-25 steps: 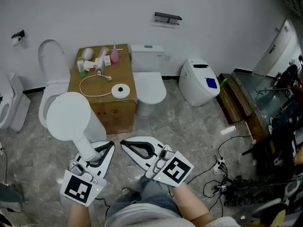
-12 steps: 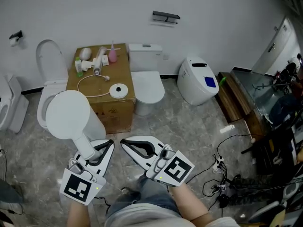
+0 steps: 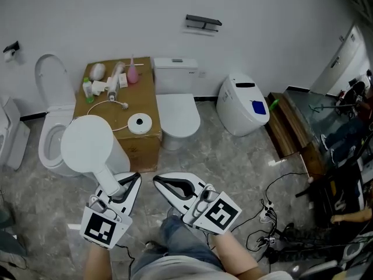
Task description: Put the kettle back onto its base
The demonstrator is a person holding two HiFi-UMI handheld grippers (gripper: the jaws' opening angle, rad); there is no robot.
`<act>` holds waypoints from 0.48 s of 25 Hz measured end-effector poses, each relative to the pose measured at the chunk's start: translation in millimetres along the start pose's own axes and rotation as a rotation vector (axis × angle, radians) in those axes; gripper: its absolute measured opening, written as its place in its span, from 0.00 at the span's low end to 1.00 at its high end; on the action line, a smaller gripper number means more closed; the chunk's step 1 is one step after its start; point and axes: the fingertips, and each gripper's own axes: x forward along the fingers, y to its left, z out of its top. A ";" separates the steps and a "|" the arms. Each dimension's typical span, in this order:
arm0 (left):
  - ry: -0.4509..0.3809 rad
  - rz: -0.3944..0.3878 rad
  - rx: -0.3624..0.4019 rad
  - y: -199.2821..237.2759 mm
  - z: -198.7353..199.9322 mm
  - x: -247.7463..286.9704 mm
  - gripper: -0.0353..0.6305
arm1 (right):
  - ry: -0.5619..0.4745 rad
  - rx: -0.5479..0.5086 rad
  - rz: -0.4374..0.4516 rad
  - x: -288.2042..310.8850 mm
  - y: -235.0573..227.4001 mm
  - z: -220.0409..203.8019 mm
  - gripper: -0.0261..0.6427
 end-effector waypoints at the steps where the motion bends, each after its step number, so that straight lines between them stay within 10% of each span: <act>1: -0.007 0.004 0.005 5.2 -1.1 12.1 0.07 | 0.006 0.002 0.004 1.9 -12.5 -0.9 0.05; 12: -0.029 0.067 0.031 66.2 -21.9 143.9 0.07 | 0.032 -0.036 0.081 23.3 -139.4 -5.5 0.05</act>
